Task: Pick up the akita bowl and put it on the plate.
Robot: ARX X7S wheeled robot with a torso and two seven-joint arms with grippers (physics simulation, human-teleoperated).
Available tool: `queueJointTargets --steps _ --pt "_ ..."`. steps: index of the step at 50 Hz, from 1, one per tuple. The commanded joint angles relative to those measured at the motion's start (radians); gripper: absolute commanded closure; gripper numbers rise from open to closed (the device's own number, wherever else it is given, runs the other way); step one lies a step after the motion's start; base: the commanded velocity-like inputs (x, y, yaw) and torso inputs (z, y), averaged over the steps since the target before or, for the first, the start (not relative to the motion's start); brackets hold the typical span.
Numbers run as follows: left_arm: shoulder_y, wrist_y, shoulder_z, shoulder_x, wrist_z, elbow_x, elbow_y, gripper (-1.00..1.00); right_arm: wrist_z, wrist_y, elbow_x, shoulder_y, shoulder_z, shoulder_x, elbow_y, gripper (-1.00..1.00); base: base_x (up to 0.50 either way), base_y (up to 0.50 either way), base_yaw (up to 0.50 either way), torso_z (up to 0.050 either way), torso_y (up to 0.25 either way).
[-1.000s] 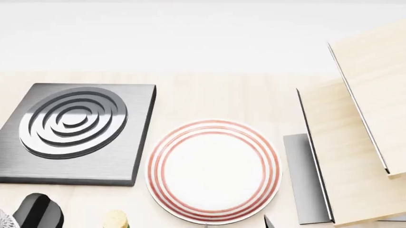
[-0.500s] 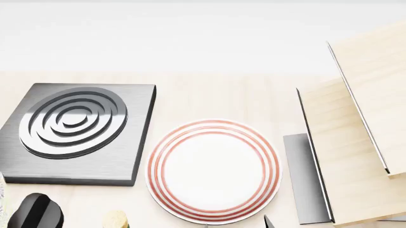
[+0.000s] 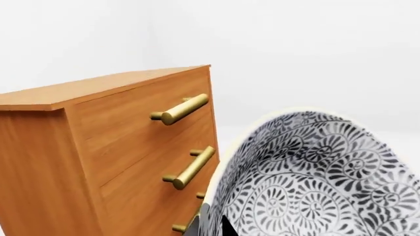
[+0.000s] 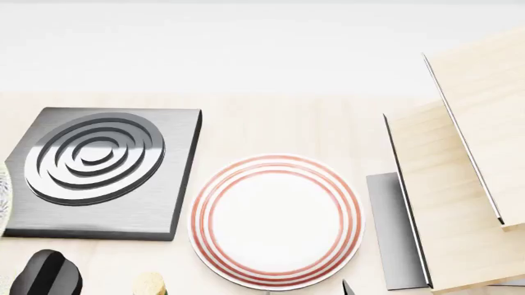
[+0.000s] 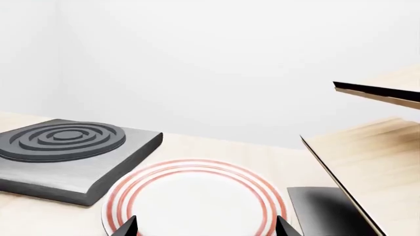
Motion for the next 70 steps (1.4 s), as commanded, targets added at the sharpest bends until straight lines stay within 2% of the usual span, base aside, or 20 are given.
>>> queueJointTargets --steps 1,11,21,31,40,50,55,70 --pt "-0.134 -0.047 0.048 -0.026 -0.026 -0.022 -0.018 1.00 0.002 -0.004 0.003 -0.003 -0.001 0.002 0.000 -1.00 0.00 0.00 0.00 0.000 0.000" --pt "-0.303 -0.146 0.096 -0.056 -0.052 -0.088 -0.049 1.00 0.002 -0.001 0.007 0.001 -0.002 0.003 0.001 -1.00 0.00 0.00 0.00 0.000 0.000" --pt "-0.470 -0.211 0.162 -0.047 -0.076 -0.122 -0.112 1.00 0.003 -0.001 0.014 0.001 0.000 0.008 -0.005 -1.00 0.00 0.00 0.00 0.000 0.000" --pt "-0.675 -0.287 0.259 -0.049 -0.100 -0.122 -0.203 1.00 0.006 0.002 0.017 0.001 0.002 0.012 -0.012 -1.00 0.00 0.00 0.00 0.000 0.001" --pt "-0.789 -0.308 0.312 -0.047 -0.095 -0.110 -0.268 1.00 0.008 0.002 0.021 0.001 0.003 0.015 -0.015 -1.00 0.00 0.00 0.00 0.000 0.000" --pt "-0.936 -0.361 0.363 0.002 -0.075 -0.144 -0.365 1.00 0.006 -0.002 0.020 0.003 -0.002 0.013 -0.004 -1.00 0.00 0.00 0.00 0.000 0.000" --pt "-1.003 -0.341 0.438 0.023 -0.057 -0.100 -0.437 1.00 0.005 -0.004 0.025 0.004 -0.001 0.013 -0.001 -1.00 0.00 0.00 0.00 0.000 0.002" --pt "-1.085 -0.328 0.500 0.087 -0.002 -0.098 -0.570 1.00 0.007 -0.005 0.026 0.007 -0.003 0.014 0.003 -1.00 0.00 0.00 0.00 0.000 0.000"
